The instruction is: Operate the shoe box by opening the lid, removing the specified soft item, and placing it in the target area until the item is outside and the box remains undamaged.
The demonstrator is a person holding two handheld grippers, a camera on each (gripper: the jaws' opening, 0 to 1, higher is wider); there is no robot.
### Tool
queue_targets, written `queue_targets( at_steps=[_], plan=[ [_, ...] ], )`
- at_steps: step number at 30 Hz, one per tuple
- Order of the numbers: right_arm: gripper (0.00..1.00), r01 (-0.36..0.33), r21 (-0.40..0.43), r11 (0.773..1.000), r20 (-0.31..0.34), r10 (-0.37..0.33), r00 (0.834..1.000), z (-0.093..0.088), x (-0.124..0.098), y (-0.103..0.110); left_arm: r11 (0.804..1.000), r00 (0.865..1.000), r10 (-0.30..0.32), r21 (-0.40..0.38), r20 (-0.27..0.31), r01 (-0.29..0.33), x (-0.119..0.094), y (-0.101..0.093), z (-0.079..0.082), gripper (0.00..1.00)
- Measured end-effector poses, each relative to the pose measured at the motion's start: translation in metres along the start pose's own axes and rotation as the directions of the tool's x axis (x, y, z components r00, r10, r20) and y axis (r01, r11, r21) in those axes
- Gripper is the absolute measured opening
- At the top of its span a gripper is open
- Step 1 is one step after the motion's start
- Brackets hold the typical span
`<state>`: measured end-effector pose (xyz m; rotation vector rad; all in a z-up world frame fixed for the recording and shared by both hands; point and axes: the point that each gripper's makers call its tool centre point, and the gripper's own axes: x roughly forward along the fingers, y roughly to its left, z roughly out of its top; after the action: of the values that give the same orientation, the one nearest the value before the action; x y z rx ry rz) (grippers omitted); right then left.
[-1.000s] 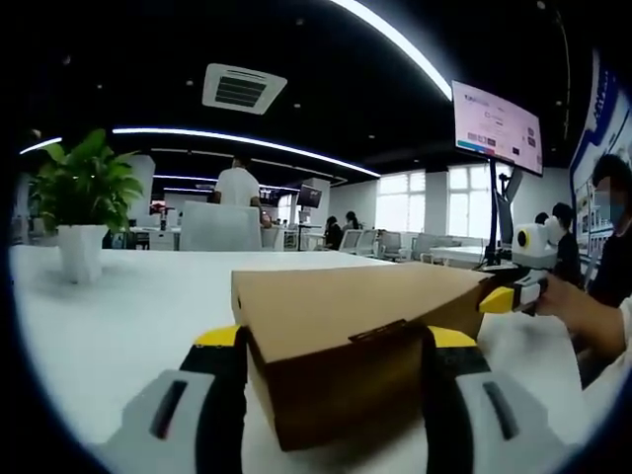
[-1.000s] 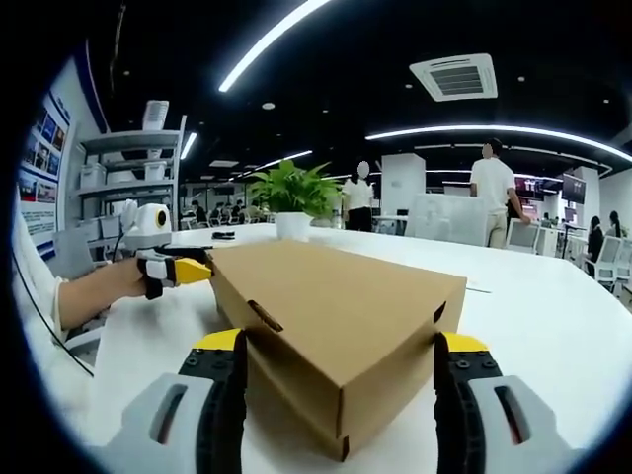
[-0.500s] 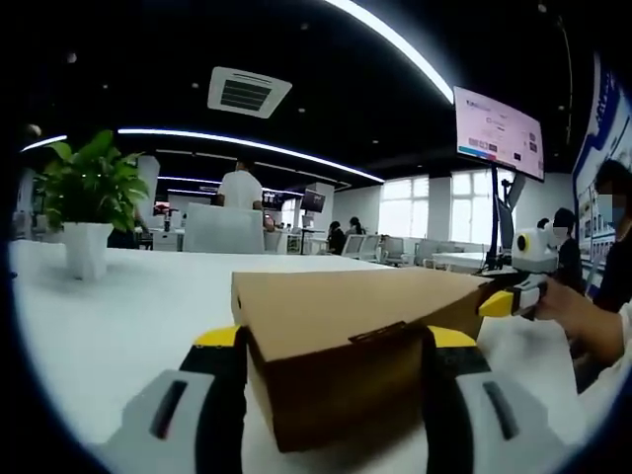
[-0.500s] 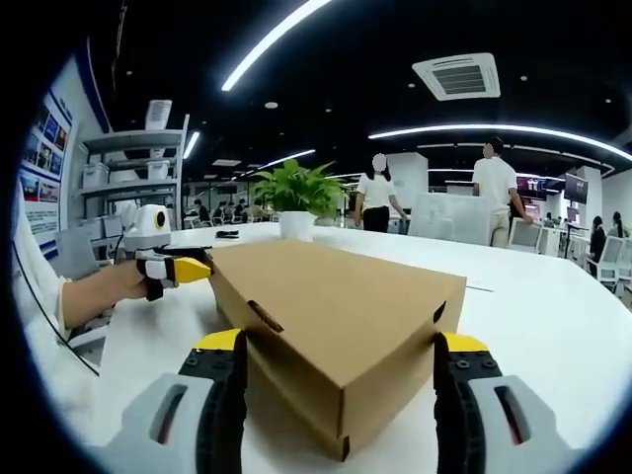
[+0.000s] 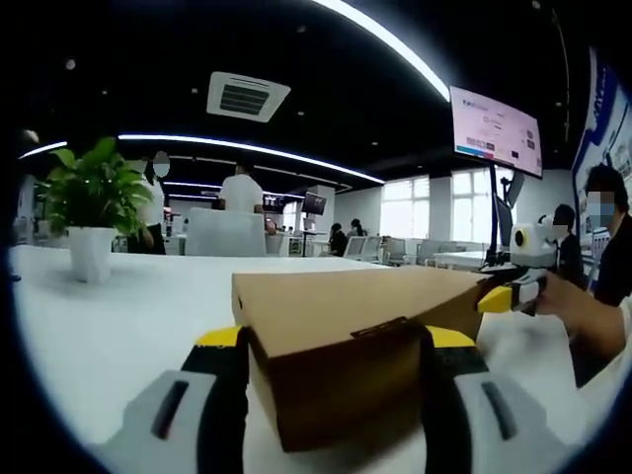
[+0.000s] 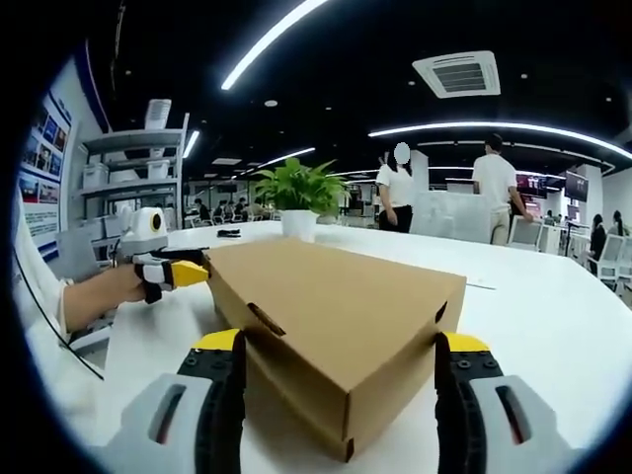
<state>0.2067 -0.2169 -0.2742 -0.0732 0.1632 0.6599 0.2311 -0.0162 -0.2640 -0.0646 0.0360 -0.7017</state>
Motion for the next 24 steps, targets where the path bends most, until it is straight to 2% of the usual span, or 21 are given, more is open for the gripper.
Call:
queue_targets(
  at_steps=[8,17,24],
  plan=[
    [0.79,0.002,-0.004,1.0,-0.014,-0.002,1.0,0.001,-0.004,0.007,1.0,1.0,0.009,0.0,0.001,-0.009,-0.009,-0.003,-0.001,0.72],
    [0.79,-0.02,-0.008,1.0,0.003,0.02,1.0,0.001,-0.006,0.011,1.0,1.0,0.021,0.008,0.005,-0.021,-0.018,-0.006,-0.002,0.71],
    [0.79,-0.023,-0.012,1.0,-0.034,0.023,0.999,0.001,-0.007,0.018,1.0,1.0,0.018,0.015,-0.008,-0.018,-0.025,-0.005,-0.003,0.69]
  ],
)
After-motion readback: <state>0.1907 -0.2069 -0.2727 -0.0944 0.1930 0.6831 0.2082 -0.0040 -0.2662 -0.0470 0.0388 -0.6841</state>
